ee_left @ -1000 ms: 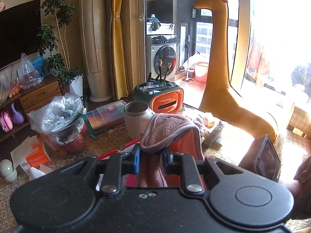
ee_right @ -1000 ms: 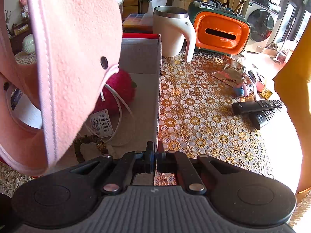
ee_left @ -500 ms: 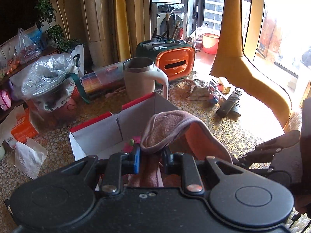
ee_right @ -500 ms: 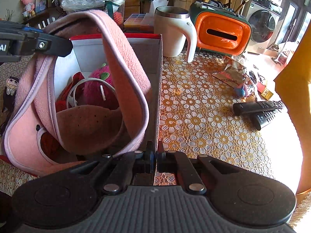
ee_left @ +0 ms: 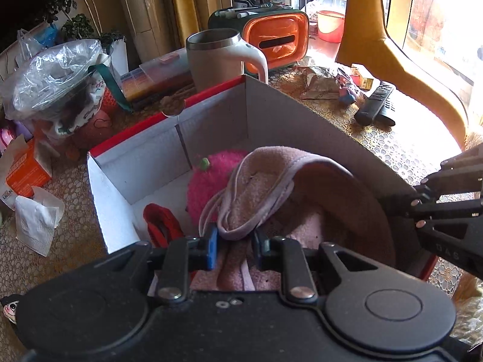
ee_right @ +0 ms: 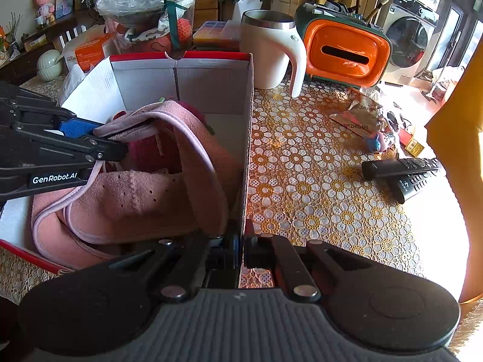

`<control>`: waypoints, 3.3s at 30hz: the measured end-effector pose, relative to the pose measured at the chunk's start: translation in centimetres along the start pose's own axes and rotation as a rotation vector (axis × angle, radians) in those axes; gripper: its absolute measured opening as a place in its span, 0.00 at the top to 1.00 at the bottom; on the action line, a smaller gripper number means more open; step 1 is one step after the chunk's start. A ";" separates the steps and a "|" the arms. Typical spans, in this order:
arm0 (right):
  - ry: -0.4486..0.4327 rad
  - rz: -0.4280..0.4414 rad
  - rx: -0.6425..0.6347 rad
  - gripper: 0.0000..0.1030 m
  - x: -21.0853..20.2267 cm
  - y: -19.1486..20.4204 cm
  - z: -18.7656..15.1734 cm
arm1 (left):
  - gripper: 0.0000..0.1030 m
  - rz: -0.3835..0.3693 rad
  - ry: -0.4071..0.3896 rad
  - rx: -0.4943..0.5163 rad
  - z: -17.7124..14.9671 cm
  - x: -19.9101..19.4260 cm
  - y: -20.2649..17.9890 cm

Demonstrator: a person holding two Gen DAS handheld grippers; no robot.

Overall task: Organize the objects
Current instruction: 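Lift the pink cap into the shoebox and release it over the ball, then move the left gripper to the black item with cartoon badge and grasp it, then lift the black item and carry it toward the shoebox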

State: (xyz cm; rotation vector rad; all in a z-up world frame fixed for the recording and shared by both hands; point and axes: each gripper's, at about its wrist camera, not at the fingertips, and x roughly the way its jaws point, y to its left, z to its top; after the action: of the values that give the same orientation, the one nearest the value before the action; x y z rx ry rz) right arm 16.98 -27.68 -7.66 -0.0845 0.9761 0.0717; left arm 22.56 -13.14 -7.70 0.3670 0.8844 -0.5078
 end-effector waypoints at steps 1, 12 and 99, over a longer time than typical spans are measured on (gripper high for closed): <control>0.000 0.000 0.000 0.98 0.0 0.0 0.0 | 0.79 -0.002 0.006 0.005 -0.1 0.2 -0.2; 0.000 0.000 0.000 0.98 0.0 0.0 0.0 | 0.64 -0.030 0.041 0.001 -0.8 0.6 -0.7; 0.031 -0.020 -0.008 0.98 0.0 0.4 -0.2 | 0.27 0.404 -0.067 -0.460 -13.1 -3.0 23.9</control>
State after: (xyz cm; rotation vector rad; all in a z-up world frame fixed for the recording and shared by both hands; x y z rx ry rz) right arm 16.76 -27.27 -7.84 -0.1036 1.0060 0.0558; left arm 26.08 13.88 -10.66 0.0989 0.8074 0.0609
